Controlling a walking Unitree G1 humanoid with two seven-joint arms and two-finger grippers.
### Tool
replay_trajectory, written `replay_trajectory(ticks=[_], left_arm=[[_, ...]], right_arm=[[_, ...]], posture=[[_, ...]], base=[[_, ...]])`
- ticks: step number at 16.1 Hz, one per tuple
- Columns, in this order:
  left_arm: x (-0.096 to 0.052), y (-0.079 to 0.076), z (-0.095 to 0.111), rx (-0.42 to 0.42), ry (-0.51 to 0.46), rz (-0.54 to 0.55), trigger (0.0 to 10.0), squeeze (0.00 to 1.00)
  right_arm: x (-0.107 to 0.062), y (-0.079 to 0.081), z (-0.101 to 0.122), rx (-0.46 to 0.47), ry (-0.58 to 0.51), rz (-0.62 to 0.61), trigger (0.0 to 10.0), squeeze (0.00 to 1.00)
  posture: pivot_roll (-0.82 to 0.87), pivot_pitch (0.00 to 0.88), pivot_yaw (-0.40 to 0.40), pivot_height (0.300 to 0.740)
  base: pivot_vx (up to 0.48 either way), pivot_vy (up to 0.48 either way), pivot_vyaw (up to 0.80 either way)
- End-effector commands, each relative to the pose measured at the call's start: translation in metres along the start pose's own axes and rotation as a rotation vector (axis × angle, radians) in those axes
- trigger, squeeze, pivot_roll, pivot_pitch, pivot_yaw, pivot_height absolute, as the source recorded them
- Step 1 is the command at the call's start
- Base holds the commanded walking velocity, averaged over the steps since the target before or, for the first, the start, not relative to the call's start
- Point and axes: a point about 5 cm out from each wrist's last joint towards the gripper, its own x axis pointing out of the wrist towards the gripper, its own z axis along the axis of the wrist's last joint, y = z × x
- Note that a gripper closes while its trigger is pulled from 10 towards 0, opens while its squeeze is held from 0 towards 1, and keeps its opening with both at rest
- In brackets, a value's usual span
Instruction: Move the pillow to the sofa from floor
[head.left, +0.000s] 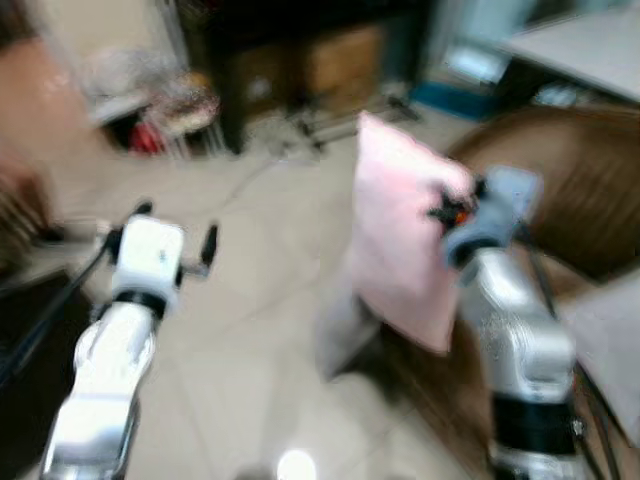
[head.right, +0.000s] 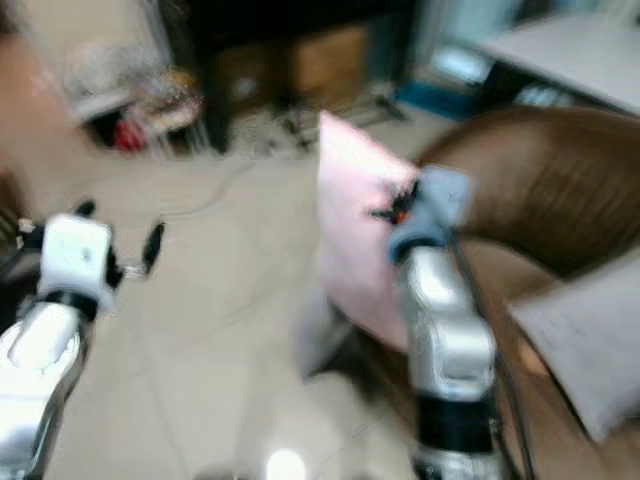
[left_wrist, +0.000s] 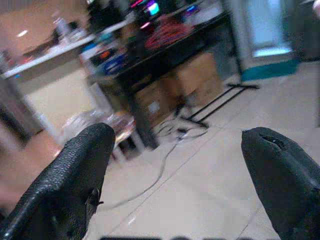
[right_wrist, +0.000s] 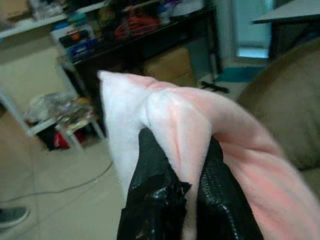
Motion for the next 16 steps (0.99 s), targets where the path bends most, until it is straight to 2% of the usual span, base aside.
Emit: replay_trajectory(ticks=[1,4,9,12,16], left_arm=[[0.001,-0.002,0.002,0.007,-0.006,-0.018,10.0,0.25],[0.001,-0.003,0.003,-0.005,-0.011,-0.030,10.0,0.25],[-0.001,-0.003,0.005,-0.036,-0.026,-0.046,10.0,0.27],[-0.002,-0.003,0.005,-0.043,-0.030,-0.046,10.0,0.27],[-0.001,-0.003,0.005,-0.050,-0.032,-0.048,10.0,0.27]], right_arm=[[-0.001,-0.006,0.011,-0.002,-0.048,-0.022,10.0,0.00],[-0.001,-0.005,0.010,-0.002,-0.039,-0.018,10.0,0.00],[0.000,0.003,0.009,-0.015,-0.034,0.031,10.0,0.00],[0.000,0.010,0.007,-0.034,-0.030,0.074,10.0,0.00],[0.002,0.010,0.006,-0.038,-0.020,0.075,10.0,0.00]], posture=[[-0.01,0.000,0.043,0.740],[-0.01,0.000,0.043,0.740],[0.00,0.000,0.034,0.740],[0.00,0.000,0.028,0.740],[0.01,0.000,0.024,0.740]], base=[[0.000,0.000,0.00],[0.000,0.000,0.00],[0.049,0.000,-0.80],[0.254,0.000,0.00],[0.263,0.000,0.00]])
